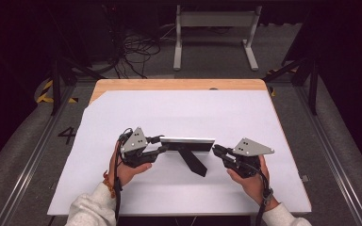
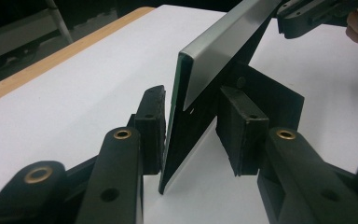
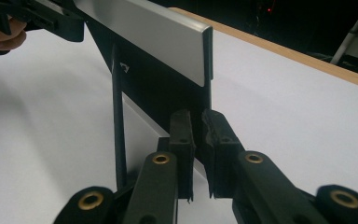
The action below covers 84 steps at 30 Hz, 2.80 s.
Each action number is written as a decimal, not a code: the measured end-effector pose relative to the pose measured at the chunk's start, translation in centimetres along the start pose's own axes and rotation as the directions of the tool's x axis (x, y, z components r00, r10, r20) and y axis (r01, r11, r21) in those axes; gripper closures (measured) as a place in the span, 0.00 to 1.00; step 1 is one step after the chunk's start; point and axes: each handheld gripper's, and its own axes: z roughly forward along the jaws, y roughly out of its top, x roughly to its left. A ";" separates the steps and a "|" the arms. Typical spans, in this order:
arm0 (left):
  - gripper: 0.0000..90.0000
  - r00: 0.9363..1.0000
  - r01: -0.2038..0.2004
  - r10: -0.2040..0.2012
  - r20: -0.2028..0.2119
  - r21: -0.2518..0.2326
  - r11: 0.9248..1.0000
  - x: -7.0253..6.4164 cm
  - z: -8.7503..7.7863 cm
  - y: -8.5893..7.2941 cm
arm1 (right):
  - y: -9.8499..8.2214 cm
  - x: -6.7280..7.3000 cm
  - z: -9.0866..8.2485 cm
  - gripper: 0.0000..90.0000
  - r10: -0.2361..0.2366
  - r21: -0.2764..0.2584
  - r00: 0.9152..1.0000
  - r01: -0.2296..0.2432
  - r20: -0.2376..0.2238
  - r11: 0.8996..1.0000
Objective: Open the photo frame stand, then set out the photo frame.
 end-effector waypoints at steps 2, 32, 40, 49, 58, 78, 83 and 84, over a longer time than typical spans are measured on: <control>0.70 1.000 -0.007 0.007 -0.009 0.004 1.000 -0.1 0.0 0.0 | 0.0 0.0 0.0 0.93 -0.008 0.002 1.000 0.008 -0.001 1.000; 0.82 1.000 -0.004 0.004 0.009 0.016 1.000 -0.3 -0.5 -0.1 | 0.1 -0.2 0.7 0.93 -0.010 0.004 1.000 0.010 0.018 1.000; 0.83 1.000 -0.015 0.015 0.005 0.020 1.000 -0.7 -0.5 0.0 | 0.2 -0.4 1.0 0.93 0.000 0.009 1.000 0.000 0.026 1.000; 0.84 1.000 -0.020 0.020 0.004 0.021 1.000 -1.1 -0.5 0.0 | 0.3 -0.6 1.3 0.93 0.009 0.009 0.999 -0.010 0.033 1.000; 0.85 1.000 -0.022 0.022 0.011 0.018 1.000 -1.2 -0.4 -0.1 | 0.3 -0.9 1.4 0.93 0.007 0.008 0.999 -0.008 0.038 1.000; 0.87 0.999 -0.029 0.028 0.027 0.018 0.999 -1.7 -0.2 -0.1 | 0.5 -1.6 2.1 0.93 0.037 0.005 0.998 -0.037 0.047 0.999; 0.88 0.999 -0.031 0.031 0.027 0.016 0.999 -1.9 -0.1 -0.2 | 0.5 -1.7 2.4 0.94 0.044 0.004 0.998 -0.044 0.055 0.999; 0.89 0.999 -0.037 0.037 0.030 0.020 0.999 -2.0 -0.1 -0.1 | 0.6 -1.7 2.5 0.94 0.049 0.004 0.997 -0.049 0.058 0.999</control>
